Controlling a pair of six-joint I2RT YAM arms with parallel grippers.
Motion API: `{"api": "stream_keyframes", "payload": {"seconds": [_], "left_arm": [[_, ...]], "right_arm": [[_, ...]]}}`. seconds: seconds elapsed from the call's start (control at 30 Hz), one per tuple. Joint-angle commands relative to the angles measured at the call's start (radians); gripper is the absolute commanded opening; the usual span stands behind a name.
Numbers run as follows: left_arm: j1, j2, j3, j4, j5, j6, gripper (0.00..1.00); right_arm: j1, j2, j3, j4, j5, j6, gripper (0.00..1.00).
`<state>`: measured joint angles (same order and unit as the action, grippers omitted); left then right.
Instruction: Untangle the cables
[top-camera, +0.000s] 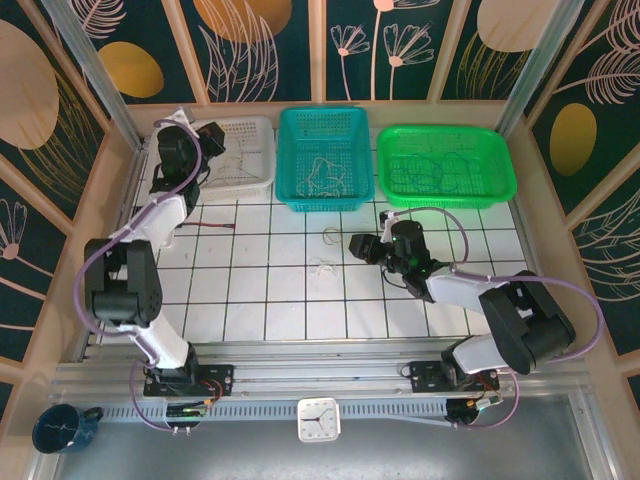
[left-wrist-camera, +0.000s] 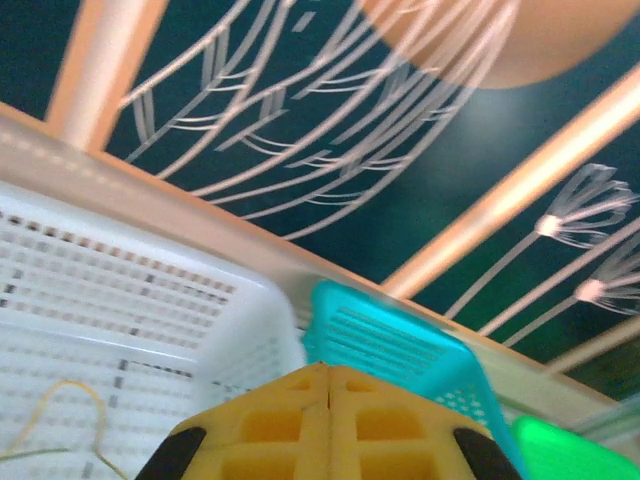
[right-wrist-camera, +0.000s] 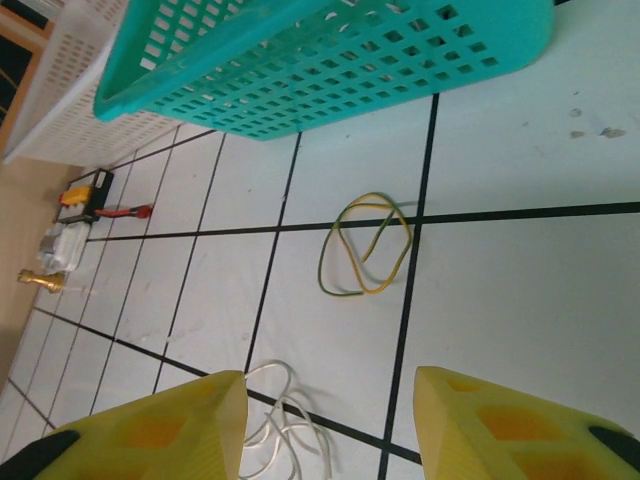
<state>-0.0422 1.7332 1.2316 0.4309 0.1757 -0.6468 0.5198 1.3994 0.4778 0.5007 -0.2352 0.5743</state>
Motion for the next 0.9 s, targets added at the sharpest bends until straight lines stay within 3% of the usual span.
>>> {"api": "stream_keyframes", "payload": {"seconds": [0.0, 0.03, 0.07, 0.13, 0.2, 0.27, 0.3, 0.57, 0.7, 0.87], "left_arm": [[0.032, 0.073, 0.092, -0.06, -0.022, 0.055, 0.0], [0.038, 0.095, 0.123, -0.085, -0.027, 0.062, 0.01], [0.042, 0.113, 0.151, -0.111, -0.033, 0.07, 0.13], [0.048, 0.146, 0.212, -0.175, -0.047, 0.09, 0.48], [0.053, 0.17, 0.269, -0.237, -0.042, 0.103, 0.75], [0.053, 0.182, 0.317, -0.283, -0.019, 0.115, 0.95], [0.053, 0.183, 0.334, -0.298, -0.007, 0.116, 0.99], [0.052, 0.119, 0.298, -0.261, 0.164, 0.033, 0.99], [0.043, 0.05, 0.189, -0.175, 0.256, -0.042, 0.99], [-0.009, -0.066, 0.054, -0.125, 0.294, -0.053, 0.99]], "right_arm": [[0.006, 0.014, 0.055, -0.046, 0.045, -0.034, 0.49], [0.005, 0.027, 0.066, -0.049, 0.043, -0.04, 0.5], [0.006, 0.04, 0.074, -0.052, 0.04, -0.044, 0.52], [0.006, 0.071, 0.099, -0.059, 0.036, -0.053, 0.54], [0.006, 0.1, 0.12, -0.059, 0.028, -0.056, 0.54], [0.006, 0.125, 0.135, -0.056, 0.022, -0.056, 0.54], [0.008, 0.135, 0.14, -0.052, 0.021, -0.053, 0.54], [0.008, 0.226, 0.159, -0.004, -0.02, -0.022, 0.5], [0.012, 0.266, 0.171, 0.019, -0.04, -0.011, 0.48], [0.019, 0.307, 0.198, 0.027, -0.052, -0.008, 0.44]]}}
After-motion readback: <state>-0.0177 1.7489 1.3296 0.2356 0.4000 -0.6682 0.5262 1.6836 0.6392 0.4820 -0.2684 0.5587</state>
